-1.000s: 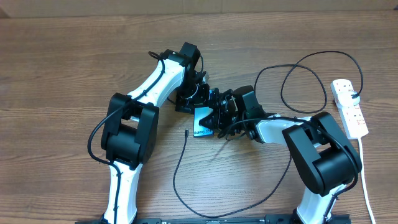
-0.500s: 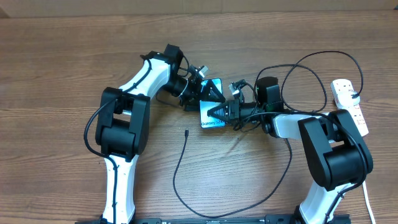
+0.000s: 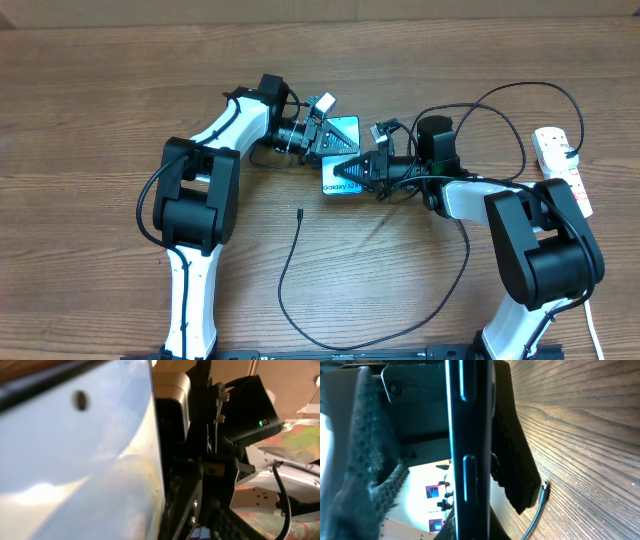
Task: Plug charger to phone and switch on socket
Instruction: 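Lift the phone with both grippers and rotate it upright, then release the phone from the right gripper and pull it back right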
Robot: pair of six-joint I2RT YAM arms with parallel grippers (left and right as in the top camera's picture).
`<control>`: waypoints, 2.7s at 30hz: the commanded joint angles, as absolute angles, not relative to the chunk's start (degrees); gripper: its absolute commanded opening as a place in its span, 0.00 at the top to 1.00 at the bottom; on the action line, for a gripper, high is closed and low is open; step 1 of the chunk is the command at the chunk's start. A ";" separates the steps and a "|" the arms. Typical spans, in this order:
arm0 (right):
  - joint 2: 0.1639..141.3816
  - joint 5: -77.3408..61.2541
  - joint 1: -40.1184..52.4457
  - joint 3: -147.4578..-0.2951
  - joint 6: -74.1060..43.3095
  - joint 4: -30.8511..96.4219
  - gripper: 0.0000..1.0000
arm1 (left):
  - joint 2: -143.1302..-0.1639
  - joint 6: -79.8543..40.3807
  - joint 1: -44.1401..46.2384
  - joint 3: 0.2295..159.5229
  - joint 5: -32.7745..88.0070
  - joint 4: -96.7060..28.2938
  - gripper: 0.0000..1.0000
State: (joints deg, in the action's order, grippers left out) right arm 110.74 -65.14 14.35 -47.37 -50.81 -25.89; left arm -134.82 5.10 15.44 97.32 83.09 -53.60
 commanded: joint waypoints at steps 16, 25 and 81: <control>110.69 -64.27 21.58 -48.01 -53.80 -23.09 0.96 | -133.82 6.17 16.47 97.56 90.54 -50.43 0.72; 110.69 -64.01 22.61 -48.01 -53.74 -23.09 0.95 | -133.82 6.20 16.40 97.56 90.54 -50.22 0.81; 98.02 -15.99 20.78 -75.20 -20.95 60.99 0.00 | -126.28 5.78 -2.28 97.54 60.40 -87.55 0.96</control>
State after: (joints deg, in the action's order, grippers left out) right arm 99.18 -14.76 20.10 -73.93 -23.20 61.10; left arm -128.64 -0.58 -1.98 96.79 60.23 -85.97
